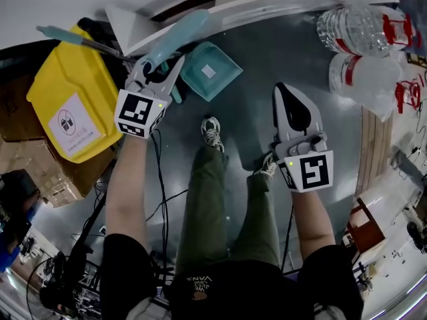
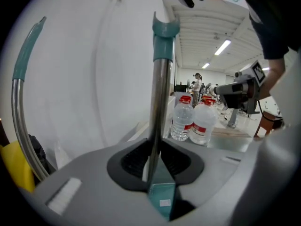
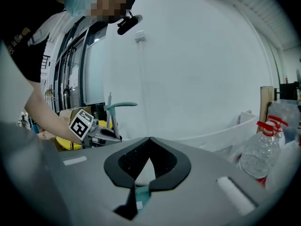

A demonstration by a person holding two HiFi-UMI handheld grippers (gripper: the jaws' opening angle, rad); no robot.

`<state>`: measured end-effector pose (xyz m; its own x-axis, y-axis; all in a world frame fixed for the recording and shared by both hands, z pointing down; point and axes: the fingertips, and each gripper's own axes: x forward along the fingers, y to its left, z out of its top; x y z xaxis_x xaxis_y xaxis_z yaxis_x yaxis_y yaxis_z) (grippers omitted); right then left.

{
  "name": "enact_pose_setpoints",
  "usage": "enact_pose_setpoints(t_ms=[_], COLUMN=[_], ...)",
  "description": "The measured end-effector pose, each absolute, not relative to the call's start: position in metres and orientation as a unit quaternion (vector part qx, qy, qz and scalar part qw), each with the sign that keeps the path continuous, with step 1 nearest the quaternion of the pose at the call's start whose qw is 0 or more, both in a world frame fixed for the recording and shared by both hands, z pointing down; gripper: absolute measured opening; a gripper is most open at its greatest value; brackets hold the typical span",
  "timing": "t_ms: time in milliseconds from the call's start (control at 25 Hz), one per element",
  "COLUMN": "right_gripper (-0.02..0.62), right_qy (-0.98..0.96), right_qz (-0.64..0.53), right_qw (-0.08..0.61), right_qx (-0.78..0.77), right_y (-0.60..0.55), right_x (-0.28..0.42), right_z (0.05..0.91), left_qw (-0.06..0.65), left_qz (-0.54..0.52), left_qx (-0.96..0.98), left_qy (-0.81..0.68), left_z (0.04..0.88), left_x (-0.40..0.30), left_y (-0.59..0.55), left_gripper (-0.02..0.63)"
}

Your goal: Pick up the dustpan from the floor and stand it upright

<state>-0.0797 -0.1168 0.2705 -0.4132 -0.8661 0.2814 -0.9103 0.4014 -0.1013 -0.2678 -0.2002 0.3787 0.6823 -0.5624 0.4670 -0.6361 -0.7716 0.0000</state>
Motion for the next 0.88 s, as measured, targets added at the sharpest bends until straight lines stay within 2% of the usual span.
enact_pose_setpoints(t_ms=[400, 880], right_gripper=[0.002, 0.002], right_qy=[-0.831, -0.823], right_qz=[0.143, 0.150], right_qw=[0.084, 0.084], right_qx=[0.531, 0.542], right_y=[-0.126, -0.112], right_x=[-0.099, -0.084], right_z=[0.289, 0.287], left_qw=[0.053, 0.029], left_qz=[0.228, 0.241], left_qx=[0.922, 0.921], left_qy=[-0.309, -0.305], left_z=[0.378, 0.381], left_x=[-0.272, -0.253], left_y=[-0.212, -0.204], left_gripper=[0.139, 0.140])
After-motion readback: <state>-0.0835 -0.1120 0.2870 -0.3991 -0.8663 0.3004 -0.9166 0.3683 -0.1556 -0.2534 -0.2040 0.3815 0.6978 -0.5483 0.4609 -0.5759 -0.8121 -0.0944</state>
